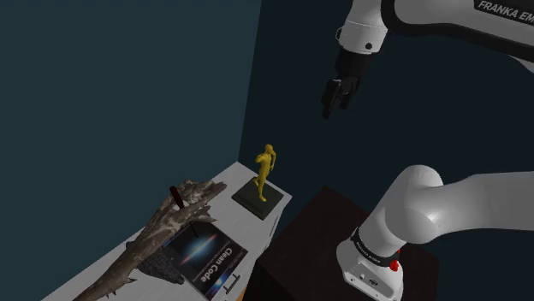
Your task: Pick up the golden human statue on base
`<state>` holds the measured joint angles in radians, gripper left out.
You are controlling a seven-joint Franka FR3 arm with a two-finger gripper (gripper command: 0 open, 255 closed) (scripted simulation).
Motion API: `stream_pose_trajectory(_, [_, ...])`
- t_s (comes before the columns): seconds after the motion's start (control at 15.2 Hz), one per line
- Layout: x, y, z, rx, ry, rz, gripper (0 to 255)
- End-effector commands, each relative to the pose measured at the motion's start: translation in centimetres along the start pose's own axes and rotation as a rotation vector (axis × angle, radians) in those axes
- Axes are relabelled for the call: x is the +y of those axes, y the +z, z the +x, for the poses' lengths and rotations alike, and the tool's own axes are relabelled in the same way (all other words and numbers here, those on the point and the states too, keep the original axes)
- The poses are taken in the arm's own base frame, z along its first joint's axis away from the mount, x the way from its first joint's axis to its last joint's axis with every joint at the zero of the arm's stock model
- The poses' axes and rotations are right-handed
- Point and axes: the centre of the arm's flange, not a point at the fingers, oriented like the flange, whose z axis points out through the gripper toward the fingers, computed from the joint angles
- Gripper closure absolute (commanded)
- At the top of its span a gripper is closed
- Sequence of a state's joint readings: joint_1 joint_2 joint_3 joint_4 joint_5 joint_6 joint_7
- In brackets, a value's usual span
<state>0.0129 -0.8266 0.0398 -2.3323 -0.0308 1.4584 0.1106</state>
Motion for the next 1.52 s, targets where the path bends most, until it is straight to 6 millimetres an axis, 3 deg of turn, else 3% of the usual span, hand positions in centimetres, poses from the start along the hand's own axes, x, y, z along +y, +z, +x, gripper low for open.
stream_pose_trajectory(0.0, [0.0,0.0,0.0,0.0,0.0,0.0,0])
stream_pose_trajectory(1.45, [4.0,21.3,19.8,-0.016,0.036,0.074,0])
